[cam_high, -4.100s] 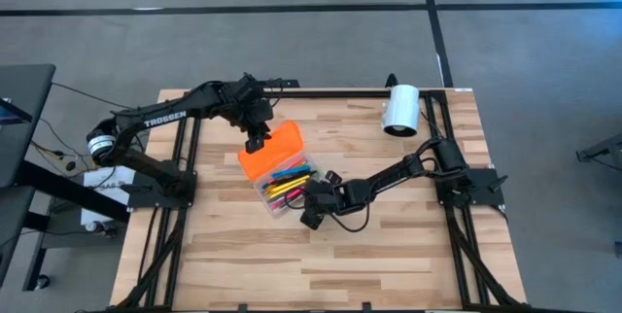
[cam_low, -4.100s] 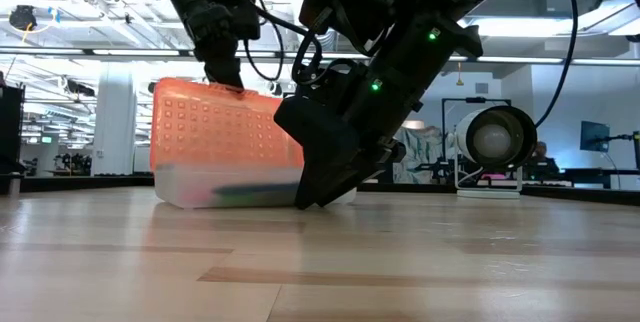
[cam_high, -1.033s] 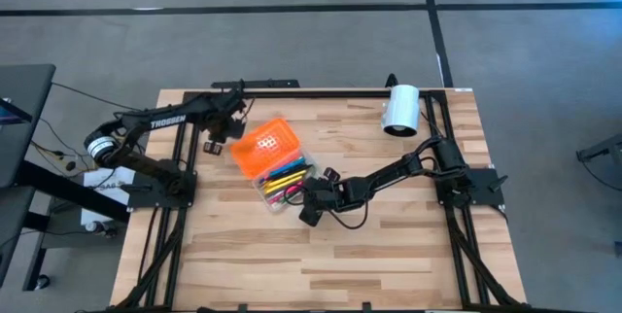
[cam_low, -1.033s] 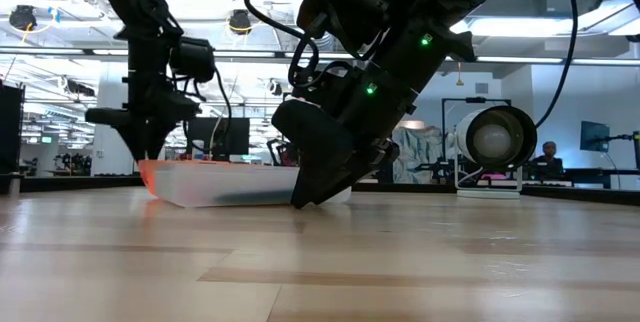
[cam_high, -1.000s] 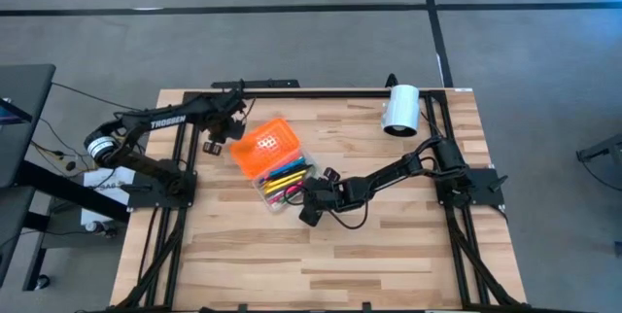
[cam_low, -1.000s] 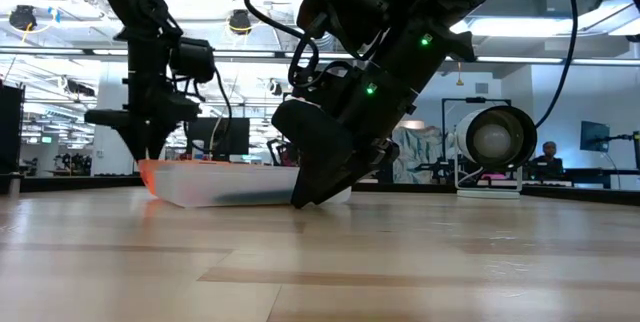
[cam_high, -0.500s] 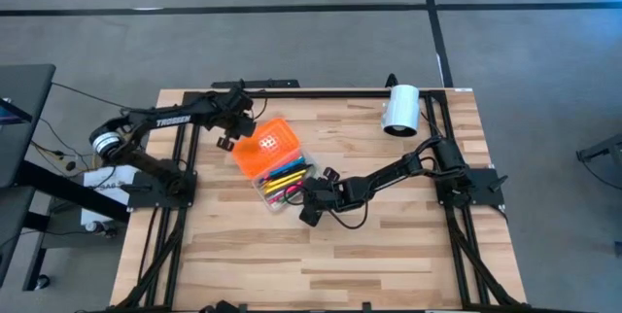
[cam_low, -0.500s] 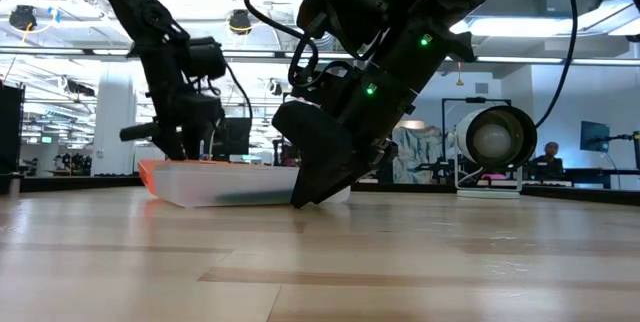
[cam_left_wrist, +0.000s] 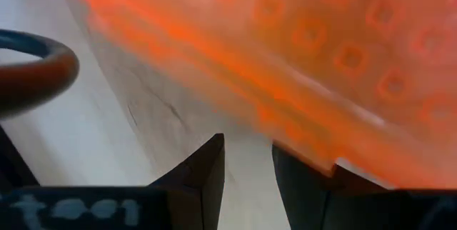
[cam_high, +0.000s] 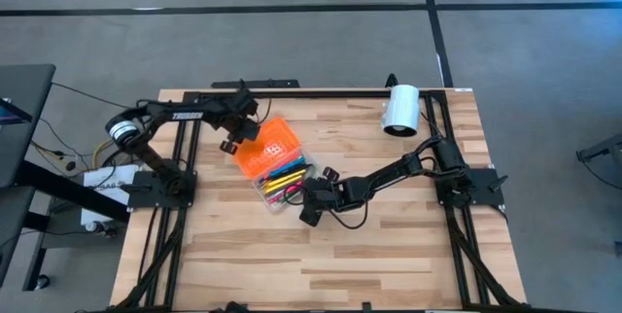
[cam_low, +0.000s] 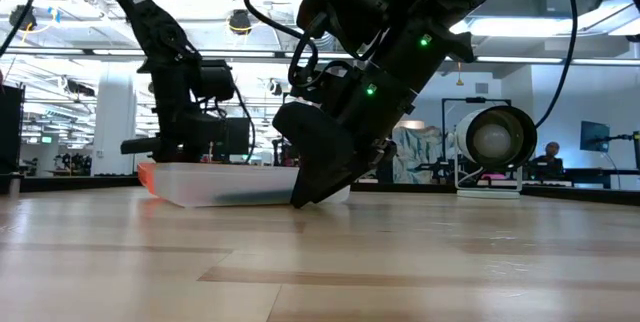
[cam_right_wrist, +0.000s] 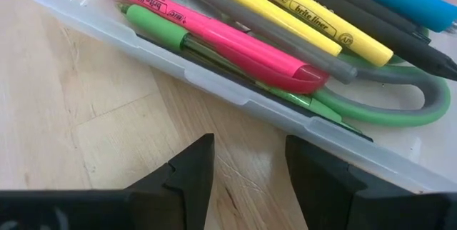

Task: Pick & place school supplies into a supply box
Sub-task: Close the supply box

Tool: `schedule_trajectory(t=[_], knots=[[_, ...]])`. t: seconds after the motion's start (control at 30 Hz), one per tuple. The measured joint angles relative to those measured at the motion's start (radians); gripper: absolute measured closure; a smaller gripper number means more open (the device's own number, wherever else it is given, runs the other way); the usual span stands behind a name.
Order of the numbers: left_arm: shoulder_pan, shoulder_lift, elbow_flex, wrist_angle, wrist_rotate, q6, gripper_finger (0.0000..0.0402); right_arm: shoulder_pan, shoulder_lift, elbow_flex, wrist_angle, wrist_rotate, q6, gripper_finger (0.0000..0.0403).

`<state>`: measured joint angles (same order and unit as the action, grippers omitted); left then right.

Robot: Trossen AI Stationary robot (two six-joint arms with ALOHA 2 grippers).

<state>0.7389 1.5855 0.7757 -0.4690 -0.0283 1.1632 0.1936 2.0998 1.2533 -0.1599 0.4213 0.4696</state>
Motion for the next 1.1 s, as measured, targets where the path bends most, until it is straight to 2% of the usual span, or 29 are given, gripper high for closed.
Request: schedule_trajectory(t=[0.07,0.4,1.1], knots=[[-0.011,0.003,0.015,0.001,0.031,-0.007,0.0292,0.000,0.000,0.000,0.000,-0.001,-0.004,0.0235],[-0.049,0.002,0.064,-0.037,0.038,-0.007,0.0292,0.001,0.000,0.000,0.000,-0.001,-0.006,0.0235],[-0.049,0.001,0.147,-0.194,0.070,-0.006,0.0292,0.000,0.000,-0.001,0.007,0.002,-0.007,0.0235]])
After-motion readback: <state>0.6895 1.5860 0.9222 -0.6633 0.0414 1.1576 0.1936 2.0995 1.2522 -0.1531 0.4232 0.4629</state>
